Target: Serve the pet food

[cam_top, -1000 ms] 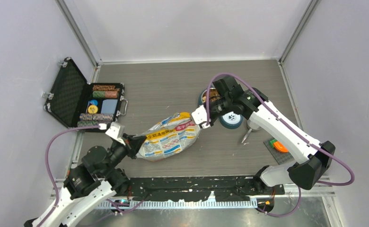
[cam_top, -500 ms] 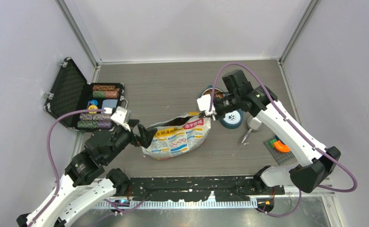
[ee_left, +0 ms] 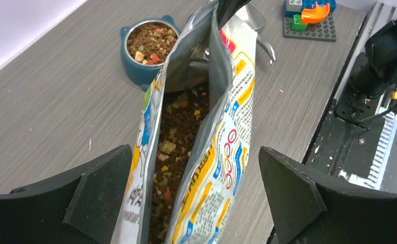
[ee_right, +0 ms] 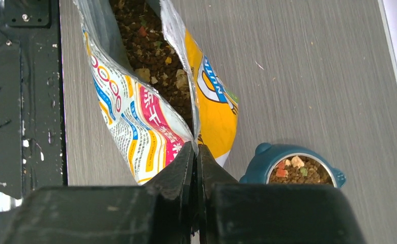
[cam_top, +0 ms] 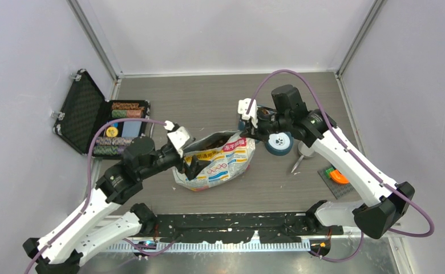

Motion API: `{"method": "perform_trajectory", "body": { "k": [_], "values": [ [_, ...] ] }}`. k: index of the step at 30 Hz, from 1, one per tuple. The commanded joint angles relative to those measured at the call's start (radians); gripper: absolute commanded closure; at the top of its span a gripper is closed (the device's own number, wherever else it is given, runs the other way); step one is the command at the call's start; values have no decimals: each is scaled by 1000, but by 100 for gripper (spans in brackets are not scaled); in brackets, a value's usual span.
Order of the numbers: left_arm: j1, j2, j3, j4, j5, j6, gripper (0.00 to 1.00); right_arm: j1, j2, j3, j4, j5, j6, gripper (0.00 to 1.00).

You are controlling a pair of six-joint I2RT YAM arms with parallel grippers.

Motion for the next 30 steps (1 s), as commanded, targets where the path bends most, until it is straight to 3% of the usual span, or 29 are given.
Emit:
{"method": "perform_trajectory", "body": {
  "k": [1, 3, 9, 11, 13, 15, 17, 22, 25, 27, 28, 30],
  "values": [
    [1, 87, 93, 9, 98, 121, 5, -12, -74, 25, 210, 55, 160, 95],
    [1, 120, 121, -35, 101, 152, 10, -12, -89, 8, 214, 51, 135, 95],
    [1, 170, 125, -42, 100, 200, 12, -12, -114, -25, 232, 54, 123, 95],
    [1, 180, 132, -79, 114, 215, 19, -14, -112, -24, 233, 60, 134, 95],
    [1, 171, 120, -95, 112, 225, 32, -20, -111, -23, 237, 81, 144, 95],
    [1, 150, 102, -109, 112, 242, 55, -35, -113, -22, 240, 94, 153, 95],
    [1, 122, 86, -130, 104, 249, 97, -54, -115, -19, 245, 93, 168, 95],
    [1, 8, 14, -70, 47, 229, 100, -102, -143, -28, 247, 76, 152, 95],
    [1, -40, -25, -19, 54, 217, 100, -108, -160, -48, 183, -23, -13, 95],
    [1, -47, -22, -16, 66, 201, 100, -106, -158, -57, 89, -119, -156, 83],
    [1, -42, -18, -18, 78, 198, 100, -104, -155, -50, 55, -176, -197, 67],
    [1, -28, -10, -16, 106, 189, 100, -98, -147, -48, 5, -233, -274, 57]
  ]
}}
